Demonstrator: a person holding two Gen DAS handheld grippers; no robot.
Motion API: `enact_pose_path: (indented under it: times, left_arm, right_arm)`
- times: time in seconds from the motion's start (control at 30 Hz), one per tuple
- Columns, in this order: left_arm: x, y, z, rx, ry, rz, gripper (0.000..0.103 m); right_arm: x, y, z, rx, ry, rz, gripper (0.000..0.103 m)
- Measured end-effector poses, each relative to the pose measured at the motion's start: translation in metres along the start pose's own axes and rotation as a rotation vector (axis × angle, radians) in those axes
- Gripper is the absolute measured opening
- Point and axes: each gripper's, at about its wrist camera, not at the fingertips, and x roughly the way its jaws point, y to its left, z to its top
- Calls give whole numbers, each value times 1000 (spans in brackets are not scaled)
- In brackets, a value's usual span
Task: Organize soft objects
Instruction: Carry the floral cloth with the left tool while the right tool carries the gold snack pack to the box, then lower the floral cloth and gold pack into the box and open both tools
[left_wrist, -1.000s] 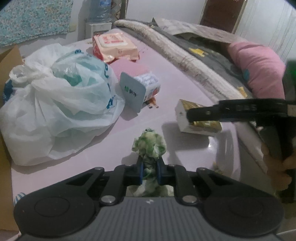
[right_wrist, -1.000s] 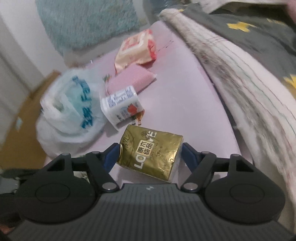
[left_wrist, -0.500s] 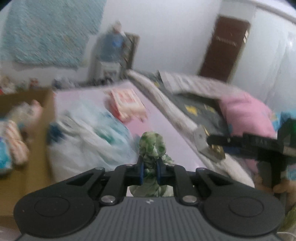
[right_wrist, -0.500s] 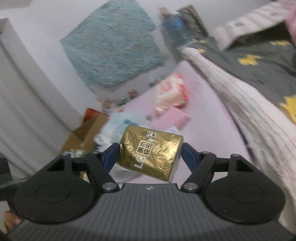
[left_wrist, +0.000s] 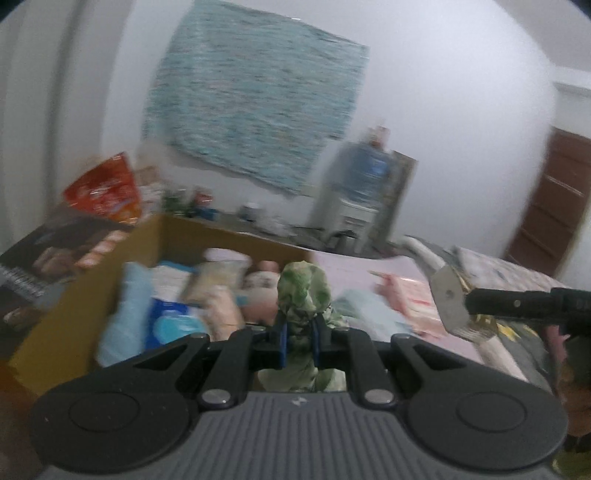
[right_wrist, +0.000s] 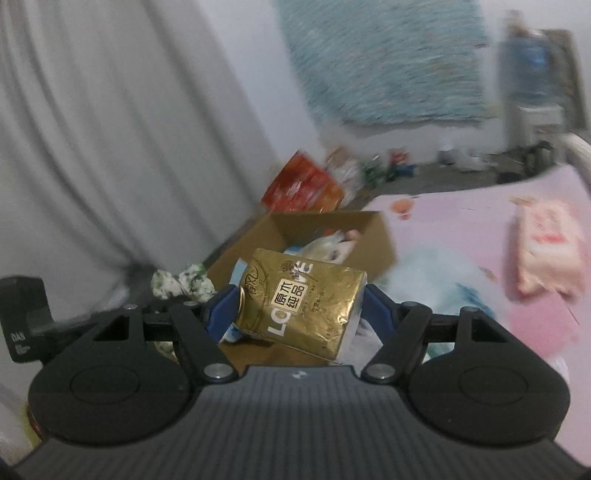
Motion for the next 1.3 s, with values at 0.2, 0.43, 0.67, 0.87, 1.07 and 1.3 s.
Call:
enact_pose_path:
  times: [0.2, 0.43, 0.67, 0.87, 1.07, 1.3]
  left_arm:
    - [3, 53, 3, -70, -11, 63, 13]
    - [12, 86, 2, -120, -1, 72, 13]
    - [10, 104, 2, -147, -10, 75, 13]
    - [11, 107, 2, -147, 0, 65, 13]
    - [11, 107, 2, -145, 2, 66, 13]
    - [16, 102, 0, -134, 46, 24, 14]
  right_arm:
    - [102, 49, 42, -217, 220, 5, 72]
    - [202, 94, 45, -546, 505, -25, 72]
    - [257, 119, 19, -902, 776, 0, 74]
    - [286, 113, 2, -1042, 915, -57, 85]
    - [284, 106, 9, -1024, 882, -69, 90]
    - [225, 102, 45, -829, 628, 10, 90]
